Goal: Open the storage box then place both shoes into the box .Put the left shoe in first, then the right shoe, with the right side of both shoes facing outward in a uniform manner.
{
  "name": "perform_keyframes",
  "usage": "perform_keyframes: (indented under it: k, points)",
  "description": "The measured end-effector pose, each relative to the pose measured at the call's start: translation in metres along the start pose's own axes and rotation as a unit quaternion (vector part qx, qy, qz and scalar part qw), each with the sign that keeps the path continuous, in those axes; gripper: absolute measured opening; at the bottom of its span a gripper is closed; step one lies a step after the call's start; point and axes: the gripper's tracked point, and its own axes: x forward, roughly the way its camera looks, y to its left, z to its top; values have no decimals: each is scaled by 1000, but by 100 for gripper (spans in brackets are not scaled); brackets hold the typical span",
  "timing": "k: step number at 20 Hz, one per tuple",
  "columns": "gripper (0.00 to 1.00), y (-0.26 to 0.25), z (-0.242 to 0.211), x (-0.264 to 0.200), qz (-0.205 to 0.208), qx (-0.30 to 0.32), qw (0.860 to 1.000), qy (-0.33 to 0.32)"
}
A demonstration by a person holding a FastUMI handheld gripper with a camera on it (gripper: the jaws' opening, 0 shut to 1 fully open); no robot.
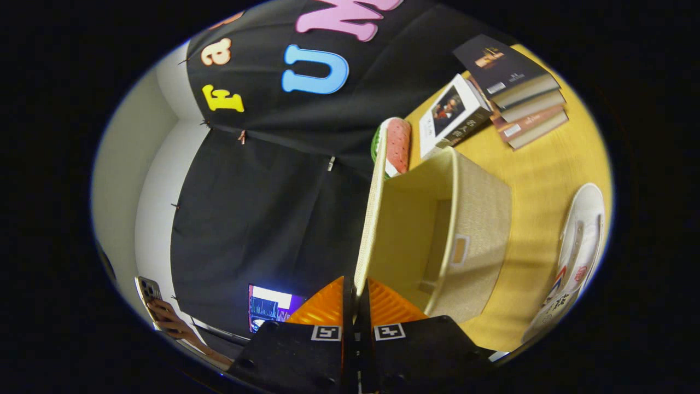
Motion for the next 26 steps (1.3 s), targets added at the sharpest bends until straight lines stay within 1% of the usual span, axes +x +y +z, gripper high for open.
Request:
perform_keyframes:
  k: [3,8,15,17,18,20,21,22,23,24,26]
  points:
    - [9,32,3,20,-6,-41,999,1]
    - [11,83,1,65,-6,-79,997,-2]
    - [11,123,-14,143,-11,-94,996,3]
    - [13,132,-18,161,-13,-102,995,7]
    - [15,136,-21,174,-11,-109,994,7]
    - [29,143,-27,189,-8,-115,993,14]
    - [42,145,-30,197,-7,-116,993,18]
    - [47,146,-34,201,-8,-118,993,23]
    - [58,146,-37,206,-9,-121,992,26]
    - [63,147,-40,210,-11,-123,992,28]
    - [88,143,-42,212,-18,-130,991,26]
